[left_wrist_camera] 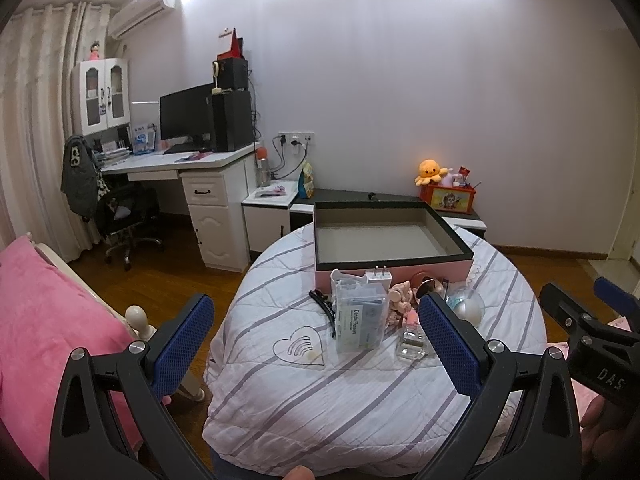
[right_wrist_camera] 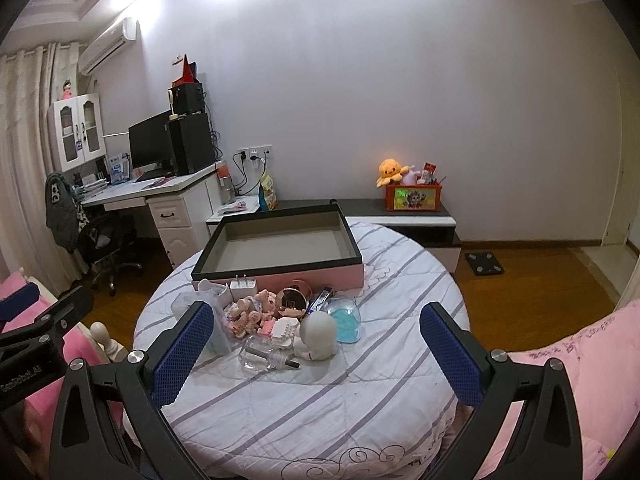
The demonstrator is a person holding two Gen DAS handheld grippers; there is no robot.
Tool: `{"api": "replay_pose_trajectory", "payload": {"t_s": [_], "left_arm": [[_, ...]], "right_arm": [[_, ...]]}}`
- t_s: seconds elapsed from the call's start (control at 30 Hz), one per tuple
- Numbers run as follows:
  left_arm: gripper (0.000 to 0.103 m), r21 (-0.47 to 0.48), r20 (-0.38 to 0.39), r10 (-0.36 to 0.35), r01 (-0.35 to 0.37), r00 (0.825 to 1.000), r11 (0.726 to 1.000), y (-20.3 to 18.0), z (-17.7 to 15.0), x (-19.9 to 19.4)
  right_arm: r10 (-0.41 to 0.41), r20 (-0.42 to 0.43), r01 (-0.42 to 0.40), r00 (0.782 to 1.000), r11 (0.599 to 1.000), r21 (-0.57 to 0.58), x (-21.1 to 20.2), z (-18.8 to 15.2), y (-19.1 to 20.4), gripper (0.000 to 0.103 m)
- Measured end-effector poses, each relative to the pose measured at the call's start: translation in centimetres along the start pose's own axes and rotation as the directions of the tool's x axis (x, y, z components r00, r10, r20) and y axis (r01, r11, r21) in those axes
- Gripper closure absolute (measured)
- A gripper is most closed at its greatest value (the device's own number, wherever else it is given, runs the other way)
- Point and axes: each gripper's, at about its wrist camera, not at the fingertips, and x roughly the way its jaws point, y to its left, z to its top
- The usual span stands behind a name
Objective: Organize rigid objects
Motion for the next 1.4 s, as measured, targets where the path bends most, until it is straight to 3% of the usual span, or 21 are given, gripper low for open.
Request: {"api": "replay_pose_trajectory", "payload": {"t_s": [0.6,1.0,1.4], "left_arm": [[0.0,-0.015,-0.098,-0.026,0.025,0.995,1.0,0.1,-2.3,5.8],[0.0,-0.016,-0.212,-0.056,0.054,0.976,0.998,-1.0,-4.8,12.0],[0.0,-0.064,-0.241,-0.068,0.054,0.968,0.996,-1.9,-5.4,18.3]], "right_arm": [[-0.008,-0.11,0.004,0.994,0.999,-0.033,5.3,-2.2,-0.5,0.0],[0.013,-0.255,-0.016,0.967,1.0,-0.012,10.8,-3.8,-2.0,0.0],[0.063,-0.337,-0.057,0.94,0.998,0.026,16.5,-4.0,-2.9,0.001]]}}
